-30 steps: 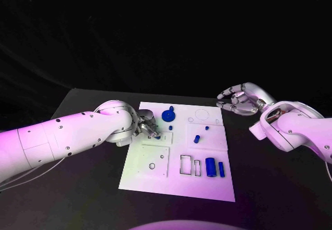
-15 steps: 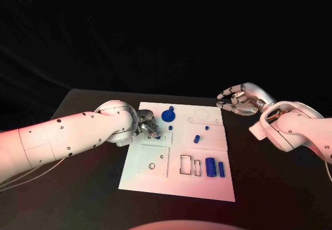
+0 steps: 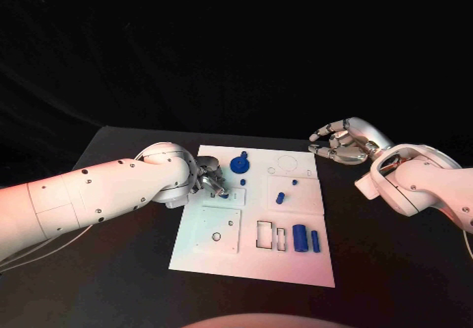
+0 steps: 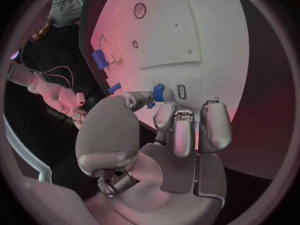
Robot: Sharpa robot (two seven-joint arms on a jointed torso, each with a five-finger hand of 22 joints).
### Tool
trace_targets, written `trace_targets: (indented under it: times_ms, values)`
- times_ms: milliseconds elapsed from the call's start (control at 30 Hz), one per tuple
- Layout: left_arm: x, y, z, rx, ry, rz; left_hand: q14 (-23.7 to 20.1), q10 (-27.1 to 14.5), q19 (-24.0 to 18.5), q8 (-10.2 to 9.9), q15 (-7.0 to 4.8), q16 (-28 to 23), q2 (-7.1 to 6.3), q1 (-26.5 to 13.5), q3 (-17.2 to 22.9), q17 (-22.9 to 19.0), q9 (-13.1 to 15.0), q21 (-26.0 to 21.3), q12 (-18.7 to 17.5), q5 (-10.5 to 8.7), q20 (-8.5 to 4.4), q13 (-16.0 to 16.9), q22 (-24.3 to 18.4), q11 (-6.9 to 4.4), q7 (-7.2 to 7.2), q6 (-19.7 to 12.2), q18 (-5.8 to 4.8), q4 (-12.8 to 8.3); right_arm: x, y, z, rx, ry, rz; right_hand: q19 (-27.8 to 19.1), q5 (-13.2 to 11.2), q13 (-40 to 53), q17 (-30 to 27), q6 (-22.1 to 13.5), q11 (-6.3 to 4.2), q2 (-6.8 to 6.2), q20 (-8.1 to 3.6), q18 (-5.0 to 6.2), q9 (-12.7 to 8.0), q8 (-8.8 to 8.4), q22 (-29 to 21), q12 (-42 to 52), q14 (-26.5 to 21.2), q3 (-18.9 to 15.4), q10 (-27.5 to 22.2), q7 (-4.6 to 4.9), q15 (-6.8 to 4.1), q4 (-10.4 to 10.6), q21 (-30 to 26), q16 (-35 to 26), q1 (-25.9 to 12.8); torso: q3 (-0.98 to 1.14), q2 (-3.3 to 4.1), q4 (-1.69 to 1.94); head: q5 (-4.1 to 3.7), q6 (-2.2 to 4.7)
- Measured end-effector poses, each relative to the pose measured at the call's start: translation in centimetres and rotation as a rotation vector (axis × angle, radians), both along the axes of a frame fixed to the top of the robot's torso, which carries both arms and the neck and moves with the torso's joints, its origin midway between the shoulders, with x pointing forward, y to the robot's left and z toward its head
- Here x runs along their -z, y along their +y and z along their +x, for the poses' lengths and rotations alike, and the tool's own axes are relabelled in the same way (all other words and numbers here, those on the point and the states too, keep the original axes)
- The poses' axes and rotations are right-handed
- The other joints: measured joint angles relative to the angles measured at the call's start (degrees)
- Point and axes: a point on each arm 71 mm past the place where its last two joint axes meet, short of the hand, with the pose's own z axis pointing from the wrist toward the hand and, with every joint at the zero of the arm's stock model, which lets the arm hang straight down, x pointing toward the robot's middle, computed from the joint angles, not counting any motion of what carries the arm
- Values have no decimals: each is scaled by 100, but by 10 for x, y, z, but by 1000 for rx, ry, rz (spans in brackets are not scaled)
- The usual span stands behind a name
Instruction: Assemble the parts on the task board
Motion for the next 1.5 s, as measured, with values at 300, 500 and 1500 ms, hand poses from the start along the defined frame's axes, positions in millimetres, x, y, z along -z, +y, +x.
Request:
trace_targets:
  times_ms: [300,500,1500]
  values:
    - [1,-1,2,1,4,5,0,32,20,-35,0,22,47,-147,-21,0,-4,0,32,0,-20,54,8,-30,9,69,0,-21,0,-1,0,2,0,0,0,0,-6,0,0,0,0,0,0,0,0,-1,0,0,0,0,0,0,0,0,0,0,1,0,2,3,5]
    - [1,-2,3,1,4,6,-12,32,20,-35,-11,23,32,-162,-36,0,-9,0,32,-16,-20,84,8,-30,-7,91,0,-38,0,-1,0,2,0,0,0,0,-6,0,0,0,0,0,0,0,0,-1,0,0,0,0,0,0,0,0,0,0,1,4,-4,5,8]
    - [4,-4,3,9,17,17,0,113,62,-134,-39,45,79,-492,-1021,0,-26,0,122,-49,-62,269,51,-71,-205,469,0,473,0,-2,-1,5,-2,1,-21,0,-19,-2,0,0,-23,-21,0,1,0,-3,0,0,-21,0,0,0,22,-35,0,-23,-4,4,-1,-18,8]
